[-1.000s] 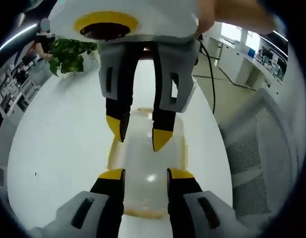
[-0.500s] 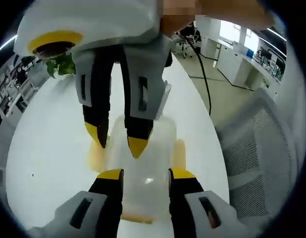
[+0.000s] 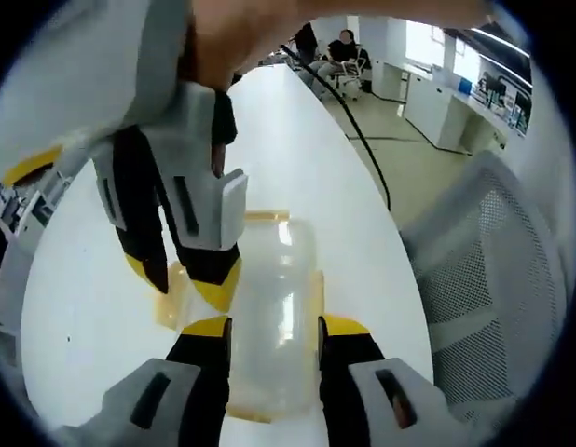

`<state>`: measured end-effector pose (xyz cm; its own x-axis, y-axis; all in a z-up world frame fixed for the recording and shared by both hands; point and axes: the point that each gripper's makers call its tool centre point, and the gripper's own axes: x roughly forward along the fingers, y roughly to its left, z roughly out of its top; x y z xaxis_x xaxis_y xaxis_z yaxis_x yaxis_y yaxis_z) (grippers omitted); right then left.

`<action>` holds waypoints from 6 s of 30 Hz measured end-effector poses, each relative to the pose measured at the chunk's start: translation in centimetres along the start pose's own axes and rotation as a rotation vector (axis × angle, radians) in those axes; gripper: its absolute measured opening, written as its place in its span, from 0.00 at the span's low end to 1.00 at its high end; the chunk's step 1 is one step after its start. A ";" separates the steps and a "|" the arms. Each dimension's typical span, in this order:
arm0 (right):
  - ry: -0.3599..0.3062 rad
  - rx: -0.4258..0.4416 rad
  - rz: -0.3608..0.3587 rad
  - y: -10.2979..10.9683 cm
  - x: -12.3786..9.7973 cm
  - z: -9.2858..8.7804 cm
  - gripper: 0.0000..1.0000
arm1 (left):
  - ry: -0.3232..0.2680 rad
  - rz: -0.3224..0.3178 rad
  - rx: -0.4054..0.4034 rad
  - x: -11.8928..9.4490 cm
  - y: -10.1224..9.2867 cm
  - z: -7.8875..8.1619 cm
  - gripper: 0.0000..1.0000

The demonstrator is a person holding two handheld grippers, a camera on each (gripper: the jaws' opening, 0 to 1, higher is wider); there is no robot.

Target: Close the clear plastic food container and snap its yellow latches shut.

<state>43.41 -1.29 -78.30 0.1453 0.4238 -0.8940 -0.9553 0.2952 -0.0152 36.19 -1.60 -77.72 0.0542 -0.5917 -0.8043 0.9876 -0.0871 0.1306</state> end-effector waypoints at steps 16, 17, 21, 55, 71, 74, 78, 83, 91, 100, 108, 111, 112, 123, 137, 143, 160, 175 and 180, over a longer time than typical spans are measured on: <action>0.022 0.042 0.120 0.5 0.5 -0.1 0.29 | 0.036 0.039 0.070 0.9 -1.0 -0.4 0.41; 0.025 0.043 0.126 0.5 0.5 -0.1 0.29 | 0.039 0.044 0.075 0.9 -1.1 -0.4 0.42; 0.041 0.047 0.149 0.5 0.6 -0.1 0.28 | 0.054 0.069 0.108 1.1 -1.1 -0.6 0.43; 0.319 -0.013 0.302 1.7 1.7 -1.0 0.25 | 0.108 0.209 0.128 2.2 -0.6 -0.8 0.34; 0.251 -0.032 0.282 1.5 1.3 -0.1 0.28 | 0.073 0.247 0.123 2.0 -0.2 -0.3 0.37; 0.239 -0.012 0.257 1.5 1.2 0.0 0.28 | 0.081 0.252 0.123 1.9 -0.3 -0.3 0.37; 0.227 -0.003 0.228 1.7 0.9 0.1 0.28 | 0.065 0.226 0.053 1.7 -0.1 0.1 0.37; 0.225 0.019 0.178 1.6 0.7 0.1 0.28 | 0.074 0.223 0.058 1.8 -0.2 0.1 0.38; 0.230 -0.009 0.133 0.7 -0.2 -0.8 0.39 | 0.072 0.181 0.007 1.1 -0.4 -0.2 0.41; 0.211 0.004 0.107 0.7 -0.9 -2.1 0.40 | 0.080 0.154 0.005 0.3 -0.5 -1.6 0.49; 0.191 -0.015 0.085 0.9 -1.2 -2.7 0.43 | 0.080 0.150 0.001 -0.2 -0.1 -2.0 0.54; 0.194 -0.018 0.080 0.9 -1.3 -3.0 0.44 | 0.091 0.141 0.000 -0.3 0.1 -2.5 0.56; 0.194 -0.017 0.079 0.9 -1.3 -3.1 0.45 | 0.094 0.139 0.000 -0.4 0.1 -2.6 0.56; 0.183 -0.041 0.058 1.5 -1.8 -3.6 0.53 | 0.085 0.156 0.005 -0.8 1.6 -3.0 0.62; 0.194 -0.088 0.058 2.7 -2.4 -4.9 0.60 | 0.111 0.137 0.041 -0.9 2.6 -3.8 0.69; 0.203 -0.121 0.066 3.4 -2.2 -5.5 0.64 | 0.122 0.126 0.057 -0.8 2.9 -4.0 0.72; 0.219 -0.187 0.024 3.8 -0.6 -6.6 0.73 | 0.159 0.084 0.073 1.0 3.0 -5.0 0.82; 0.220 -0.211 0.021 3.6 -0.4 -6.8 0.72 | 0.184 0.049 0.069 1.4 2.7 -5.4 0.79; 0.228 -0.212 0.022 3.7 -0.3 -6.8 0.72 | 0.196 0.048 0.072 1.4 2.7 -5.4 0.78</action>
<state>38.04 -6.13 -81.09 0.0857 0.2182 -0.9721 -0.9935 0.0926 -0.0668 39.71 1.73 -81.61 0.1351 -0.4299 -0.8927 0.9705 -0.1243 0.2067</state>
